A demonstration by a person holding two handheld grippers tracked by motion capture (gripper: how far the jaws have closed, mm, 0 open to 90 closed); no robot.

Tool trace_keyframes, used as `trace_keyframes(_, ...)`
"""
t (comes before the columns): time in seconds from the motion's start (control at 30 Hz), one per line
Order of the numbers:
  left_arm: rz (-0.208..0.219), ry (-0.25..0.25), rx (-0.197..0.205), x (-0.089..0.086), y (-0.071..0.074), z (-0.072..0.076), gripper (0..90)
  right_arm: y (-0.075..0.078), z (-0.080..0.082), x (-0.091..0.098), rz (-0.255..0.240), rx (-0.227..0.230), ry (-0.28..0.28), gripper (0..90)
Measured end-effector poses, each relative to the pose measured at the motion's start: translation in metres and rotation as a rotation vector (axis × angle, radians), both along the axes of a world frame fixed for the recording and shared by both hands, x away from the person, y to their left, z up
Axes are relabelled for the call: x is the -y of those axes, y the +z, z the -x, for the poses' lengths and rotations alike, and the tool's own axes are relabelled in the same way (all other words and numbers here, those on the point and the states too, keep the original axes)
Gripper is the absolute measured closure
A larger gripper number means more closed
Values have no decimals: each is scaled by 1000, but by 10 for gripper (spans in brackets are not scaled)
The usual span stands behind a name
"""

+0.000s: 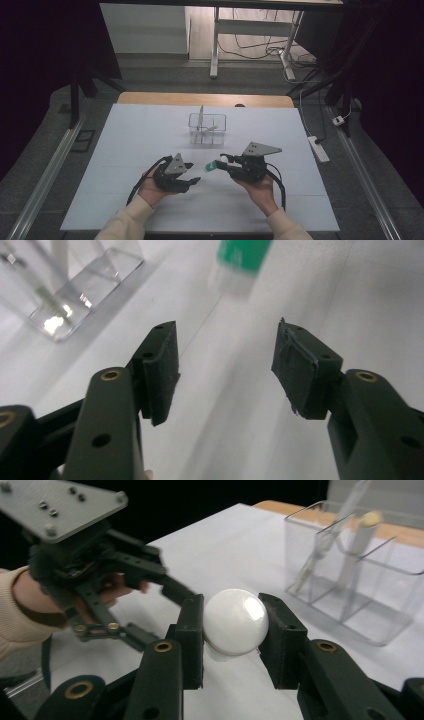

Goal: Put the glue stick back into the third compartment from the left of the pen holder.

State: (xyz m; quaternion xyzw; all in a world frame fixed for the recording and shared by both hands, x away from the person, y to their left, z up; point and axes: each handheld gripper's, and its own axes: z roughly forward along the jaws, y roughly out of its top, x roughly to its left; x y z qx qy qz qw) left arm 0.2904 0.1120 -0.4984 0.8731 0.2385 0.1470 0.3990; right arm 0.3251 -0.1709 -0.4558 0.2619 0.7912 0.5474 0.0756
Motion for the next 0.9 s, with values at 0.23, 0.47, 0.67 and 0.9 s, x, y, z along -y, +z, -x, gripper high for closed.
trace_keyframes(0.23, 37, 50, -31, -32, 0, 15, 414, 12, -9, 11, -4, 35, -51, 641)
trace_keyframes(0.47, 65, 104, -56, -61, -5, 27, 407, 29, -23, 17, -12, 67, -90, 641)
trace_keyframes(0.67, 78, 143, -76, -84, -10, 34, 395, 41, -36, 20, -1, 89, -135, 641)
trace_keyframes(0.9, 94, 181, -87, -100, -13, 36, 388, 53, -58, 19, 7, 96, -197, 641)
